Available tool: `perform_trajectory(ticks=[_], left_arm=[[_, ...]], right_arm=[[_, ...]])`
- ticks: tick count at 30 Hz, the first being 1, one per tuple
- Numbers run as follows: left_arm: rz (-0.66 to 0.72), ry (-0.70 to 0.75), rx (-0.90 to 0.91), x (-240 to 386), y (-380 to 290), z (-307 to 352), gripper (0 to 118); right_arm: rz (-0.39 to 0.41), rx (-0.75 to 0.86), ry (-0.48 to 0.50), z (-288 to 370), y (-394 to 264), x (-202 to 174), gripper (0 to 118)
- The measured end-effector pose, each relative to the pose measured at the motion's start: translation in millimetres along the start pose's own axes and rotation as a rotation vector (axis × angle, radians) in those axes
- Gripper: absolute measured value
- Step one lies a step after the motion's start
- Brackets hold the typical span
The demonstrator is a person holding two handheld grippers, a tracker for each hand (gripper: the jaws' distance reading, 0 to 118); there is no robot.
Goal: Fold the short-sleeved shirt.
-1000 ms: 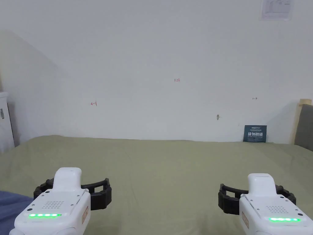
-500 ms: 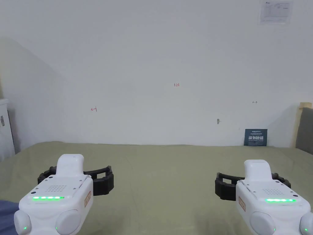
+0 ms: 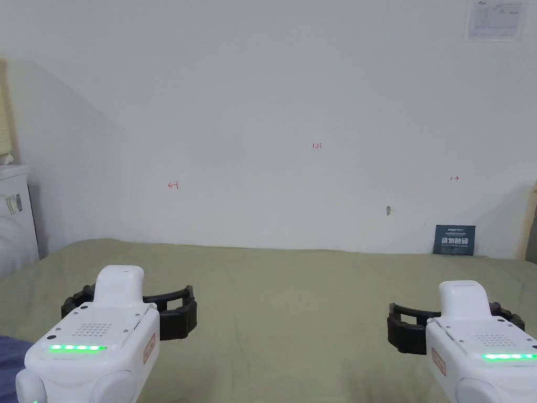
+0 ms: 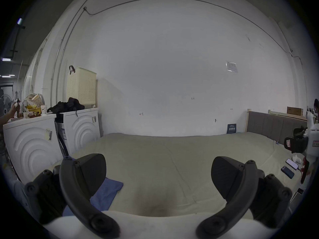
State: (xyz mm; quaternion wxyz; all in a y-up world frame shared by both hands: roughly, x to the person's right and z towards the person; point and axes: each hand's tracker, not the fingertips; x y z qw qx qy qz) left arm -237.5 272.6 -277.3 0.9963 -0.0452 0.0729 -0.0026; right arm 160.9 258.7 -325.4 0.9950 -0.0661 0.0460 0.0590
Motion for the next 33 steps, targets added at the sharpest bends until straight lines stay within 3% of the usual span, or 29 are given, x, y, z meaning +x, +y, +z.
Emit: perform_trajectory(ticks=[6, 33], left_arm=[[0.01, 0.002, 0.004, -4.1, 5.6, -3.9, 118], [-0.003, 0.004, 0.011, 0.5, 16.1, -3.9, 118]], right_arm=[[-0.048, -0.011, 0.001, 2.9, 6.7, 3.6, 118], [-0.038, -0.013, -0.001, -1.3, 10.3, 7.4, 118]])
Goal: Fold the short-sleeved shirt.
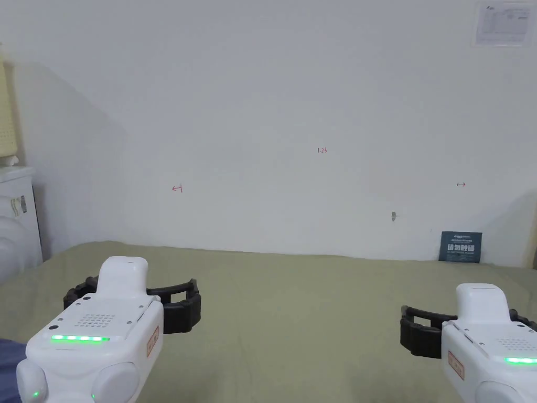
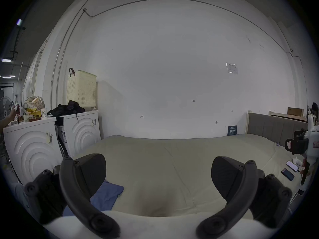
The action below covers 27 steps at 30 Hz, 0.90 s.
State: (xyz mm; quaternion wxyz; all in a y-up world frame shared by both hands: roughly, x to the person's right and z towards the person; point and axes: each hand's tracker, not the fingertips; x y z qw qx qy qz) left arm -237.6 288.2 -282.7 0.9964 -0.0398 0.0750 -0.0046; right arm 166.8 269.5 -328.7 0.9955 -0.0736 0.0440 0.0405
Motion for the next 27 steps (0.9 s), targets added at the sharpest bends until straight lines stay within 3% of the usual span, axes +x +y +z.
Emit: perform_trajectory(ticks=[5, 25, 27], left_arm=[[-0.008, 0.009, 0.011, -1.2, -3.0, -2.3, 118], [0.004, -0.024, 0.012, 1.2, -2.3, -3.2, 118], [-0.01, -0.002, -0.002, 0.1, -2.6, -1.8, 116]], right_arm=[[-0.042, -0.008, -0.005, -1.5, 1.1, 7.0, 118], [-0.01, -0.016, -0.014, 5.8, 1.9, 3.4, 118], [0.005, -0.034, 0.008, 9.1, 3.6, 1.2, 104]])
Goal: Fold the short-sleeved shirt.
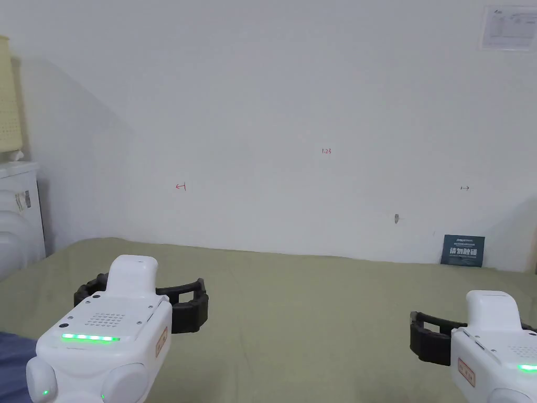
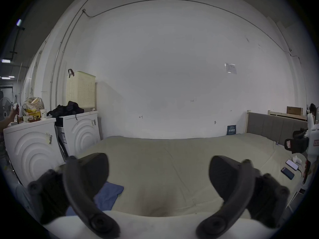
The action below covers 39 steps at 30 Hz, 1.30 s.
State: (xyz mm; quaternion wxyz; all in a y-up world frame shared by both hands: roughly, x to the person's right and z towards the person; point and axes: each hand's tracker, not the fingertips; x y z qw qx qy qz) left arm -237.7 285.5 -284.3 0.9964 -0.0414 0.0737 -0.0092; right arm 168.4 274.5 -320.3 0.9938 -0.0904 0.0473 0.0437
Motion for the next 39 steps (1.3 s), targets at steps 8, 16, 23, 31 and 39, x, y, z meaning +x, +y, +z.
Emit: perform_trajectory(ticks=[8, 16, 23, 31, 39], left_arm=[[-0.027, 0.061, -0.013, -8.2, -2.2, 5.2, 0], [0.0, 0.207, -0.043, -83.6, 2.4, 46.7, 0], [0.012, 0.463, -0.106, -186.0, -8.0, 115.4, 0], [0.094, 0.686, -0.15, -269.8, -23.3, 187.7, 0], [0.122, 0.719, -0.182, -282.2, -31.5, 172.1, 0]], right_arm=[[-0.028, -0.029, -0.018, 1.8, 3.6, -8.2, 0], [0.017, -0.056, 0.237, -18.4, 14.0, -105.3, 0], [0.062, -0.05, 0.497, -36.0, 27.1, -235.1, 0], [0.077, -0.074, 0.697, -49.3, 25.2, -346.6, 0], [0.099, -0.102, 0.718, -59.4, 27.7, -394.0, 0]])
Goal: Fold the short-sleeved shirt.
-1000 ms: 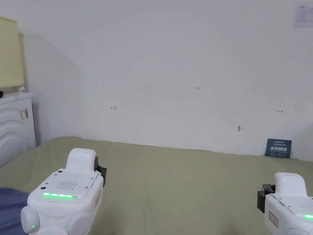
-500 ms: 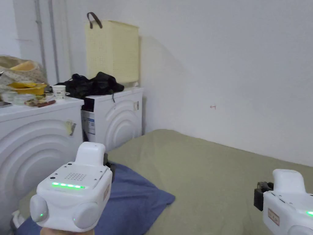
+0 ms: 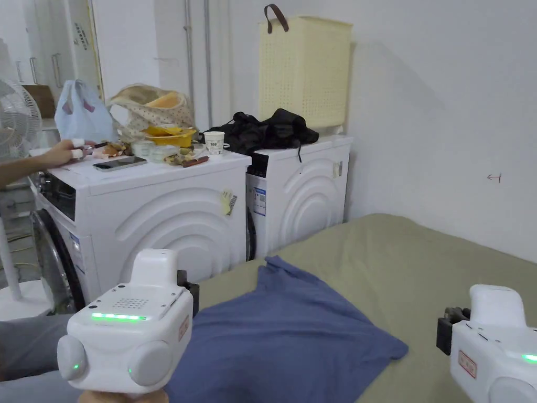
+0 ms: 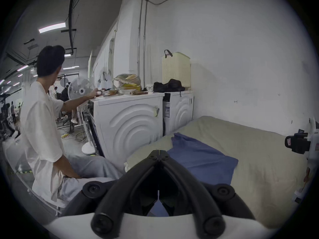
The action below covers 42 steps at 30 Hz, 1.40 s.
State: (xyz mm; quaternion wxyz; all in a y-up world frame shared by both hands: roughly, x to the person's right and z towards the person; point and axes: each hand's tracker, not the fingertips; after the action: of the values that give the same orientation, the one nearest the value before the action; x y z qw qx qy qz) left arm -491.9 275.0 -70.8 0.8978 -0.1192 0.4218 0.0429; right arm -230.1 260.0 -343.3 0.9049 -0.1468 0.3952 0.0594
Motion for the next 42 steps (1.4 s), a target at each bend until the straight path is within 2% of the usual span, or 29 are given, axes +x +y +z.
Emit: perform_trajectory(ticks=[4, 7, 10, 11, 13, 15, 17, 20, 22, 23, 24, 25, 26, 28, 31, 32, 33, 35, 36, 38, 40, 42], left_arm=[[-0.02, -0.057, -0.058, 27.4, 13.2, -50.1, 0], [-0.1, -0.163, -0.16, 59.4, 38.3, -104.8, 0], [-0.213, -0.285, -0.328, 96.7, 66.9, -178.5, 0], [-0.262, -0.326, -0.437, 114.8, 75.4, -198.8, 0], [-0.275, -0.415, -0.619, 142.2, 78.8, -244.4, 0], [-0.256, -0.471, -0.812, 168.7, 70.9, -279.8, 0], [-0.26, -0.441, -0.984, 199.7, 48.4, -303.6, 0], [-0.391, -0.537, -1.075, 239.1, -0.1, -310.9, 0], [-0.397, -0.54, -1.111, 259.4, -29.6, -313.6, 0], [-0.387, -0.543, -1.104, 259.3, -37.2, -322.7, 6], [-0.391, -0.541, -1.095, 263.5, -43.9, -323.2, 36], [-0.373, -0.56, -1.059, 264.6, -49.0, -322.3, 83], [-0.354, -0.57, -1.064, 266.0, -55.5, -322.6, 118], [-0.267, -0.663, -1.091, 259.0, -49.1, -343.4, 111], [-0.314, -0.571, -1.151, 257.5, -61.5, -346.9, 110], [-0.356, -0.54, -1.131, 256.8, -65.2, -347.4, 102], [-0.386, -0.526, -1.11, 255.6, -67.0, -348.5, 89], [-0.389, -0.507, -1.087, 253.1, -74.4, -356.8, 53], [-0.381, -0.498, -1.08, 249.2, -75.1, -357.4, 43], [-0.316, -0.526, -1.064, 236.8, -69.4, -359.8, 5], [-0.323, -0.49, -1.05, 233.5, -65.3, -370.3, 5], [-0.271, -0.538, -0.997, 226.6, -52.6, -370.3, 5]], right_arm=[[0.012, -0.009, -0.032, -21.7, 8.1, 9.7, 0], [0.02, -0.024, -0.051, -42.8, 14.5, 26.0, 0], [0.023, -0.046, -0.088, -54.0, 11.9, 47.7, 0], [0.02, -0.052, -0.09, -56.7, 10.1, 54.6, 0], [0.028, -0.067, -0.101, -55.6, 4.3, 61.0, 0], [0.061, -0.089, -0.12, -59.3, -5.3, 71.4, 0], [0.069, -0.124, -0.139, -59.9, -17.9, 80.8, 0], [0.044, -0.169, -0.15, -68.1, -34.5, 96.1, 0], [0.053, -0.196, -0.163, -73.6, -45.8, 101.8, 0], [0.058, -0.205, -0.165, -76.1, -50.4, 103.9, 0], [0.051, -0.219, -0.163, -78.9, -53.6, 105.5, 0], [0.048, -0.235, -0.152, -81.3, -57.1, 107.0, 0], [0.048, -0.241, -0.149, -82.6, -59.7, 107.1, 0], [0.059, -0.249, -0.135, -84.7, -63.4, 107.4, 0], [0.068, -0.254, -0.121, -83.2, -67.8, 106.2, 0], [0.066, -0.255, -0.12, -84.2, -68.5, 106.4, 0], [0.064, -0.255, -0.116, -82.3, -69.8, 106.5, 0], [0.056, -0.252, -0.11, -76.5, -72.9, 106.8, 0], [0.054, -0.252, -0.111, -75.8, -73.7, 107.5, 0], [0.051, -0.256, -0.112, -70.3, -75.8, 109.8, 0], [0.041, -0.266, -0.119, -65.5, -77.1, 113.7, 0], [0.04, -0.261, -0.132, -57.7, -79.9, 117.5, 0]])
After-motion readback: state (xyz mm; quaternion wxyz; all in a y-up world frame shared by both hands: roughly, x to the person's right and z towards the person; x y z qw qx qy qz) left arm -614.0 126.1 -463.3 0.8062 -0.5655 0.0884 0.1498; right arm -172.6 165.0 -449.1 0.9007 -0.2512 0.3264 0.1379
